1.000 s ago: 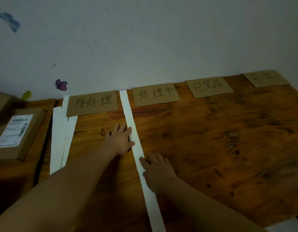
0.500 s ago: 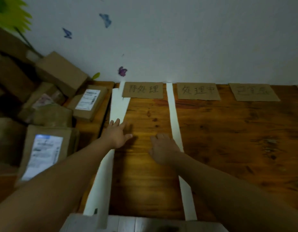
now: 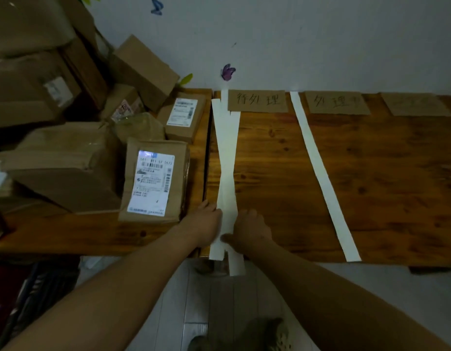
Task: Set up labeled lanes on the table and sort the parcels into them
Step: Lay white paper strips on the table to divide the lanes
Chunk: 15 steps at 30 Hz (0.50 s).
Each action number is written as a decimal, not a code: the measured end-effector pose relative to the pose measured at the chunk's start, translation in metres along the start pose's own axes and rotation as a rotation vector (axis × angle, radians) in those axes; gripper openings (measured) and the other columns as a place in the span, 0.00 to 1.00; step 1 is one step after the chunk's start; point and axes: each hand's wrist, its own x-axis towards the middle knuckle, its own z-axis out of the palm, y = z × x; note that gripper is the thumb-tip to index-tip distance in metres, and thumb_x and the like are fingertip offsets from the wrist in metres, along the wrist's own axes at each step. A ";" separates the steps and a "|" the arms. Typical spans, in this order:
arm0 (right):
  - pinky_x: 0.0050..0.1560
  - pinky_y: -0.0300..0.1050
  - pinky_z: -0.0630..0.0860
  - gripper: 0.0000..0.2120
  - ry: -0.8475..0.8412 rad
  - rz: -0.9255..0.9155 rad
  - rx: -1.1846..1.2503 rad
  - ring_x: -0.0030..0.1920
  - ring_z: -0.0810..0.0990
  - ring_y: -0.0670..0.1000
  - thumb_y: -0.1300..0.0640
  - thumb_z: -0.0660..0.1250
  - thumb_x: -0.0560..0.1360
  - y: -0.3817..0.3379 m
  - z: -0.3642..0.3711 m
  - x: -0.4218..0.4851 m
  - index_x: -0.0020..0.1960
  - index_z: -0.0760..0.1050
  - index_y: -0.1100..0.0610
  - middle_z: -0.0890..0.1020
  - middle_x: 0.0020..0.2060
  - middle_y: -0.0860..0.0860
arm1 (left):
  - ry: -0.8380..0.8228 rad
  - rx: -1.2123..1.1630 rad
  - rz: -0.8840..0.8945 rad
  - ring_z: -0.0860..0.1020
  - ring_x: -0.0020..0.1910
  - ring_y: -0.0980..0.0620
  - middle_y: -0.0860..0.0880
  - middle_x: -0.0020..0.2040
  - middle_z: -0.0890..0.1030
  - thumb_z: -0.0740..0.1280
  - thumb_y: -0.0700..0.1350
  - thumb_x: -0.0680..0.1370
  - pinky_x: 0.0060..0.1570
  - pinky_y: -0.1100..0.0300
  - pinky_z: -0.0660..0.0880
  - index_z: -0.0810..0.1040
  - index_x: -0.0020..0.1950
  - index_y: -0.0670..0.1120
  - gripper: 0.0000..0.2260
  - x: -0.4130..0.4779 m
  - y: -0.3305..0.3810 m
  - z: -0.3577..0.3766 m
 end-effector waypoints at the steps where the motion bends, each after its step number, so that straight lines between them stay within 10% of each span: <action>1: 0.61 0.53 0.70 0.39 -0.012 0.040 0.041 0.65 0.68 0.58 0.37 0.69 0.70 -0.001 0.001 0.000 0.71 0.60 0.58 0.67 0.66 0.57 | -0.006 0.022 0.006 0.50 0.75 0.40 0.42 0.76 0.53 0.62 0.44 0.78 0.72 0.47 0.53 0.55 0.75 0.43 0.28 -0.002 0.001 0.003; 7: 0.58 0.50 0.77 0.18 -0.045 0.054 0.285 0.59 0.76 0.56 0.55 0.67 0.77 0.007 -0.006 -0.001 0.65 0.70 0.59 0.76 0.61 0.56 | -0.059 0.056 -0.018 0.46 0.76 0.41 0.44 0.78 0.46 0.60 0.46 0.79 0.72 0.44 0.54 0.48 0.77 0.46 0.31 -0.005 0.002 0.006; 10: 0.57 0.54 0.77 0.15 -0.125 0.069 0.552 0.58 0.77 0.58 0.58 0.64 0.78 0.018 -0.018 -0.006 0.64 0.71 0.59 0.76 0.60 0.57 | 0.002 -0.042 -0.026 0.57 0.73 0.41 0.42 0.74 0.58 0.61 0.44 0.78 0.70 0.49 0.60 0.59 0.74 0.44 0.25 -0.007 0.007 -0.004; 15: 0.48 0.45 0.77 0.13 -0.192 0.032 0.818 0.56 0.78 0.55 0.57 0.62 0.79 0.027 -0.056 -0.028 0.62 0.73 0.60 0.78 0.59 0.56 | 0.195 -1.109 -0.360 0.77 0.48 0.49 0.45 0.53 0.79 0.60 0.49 0.80 0.44 0.57 0.73 0.76 0.56 0.45 0.11 -0.007 0.033 -0.044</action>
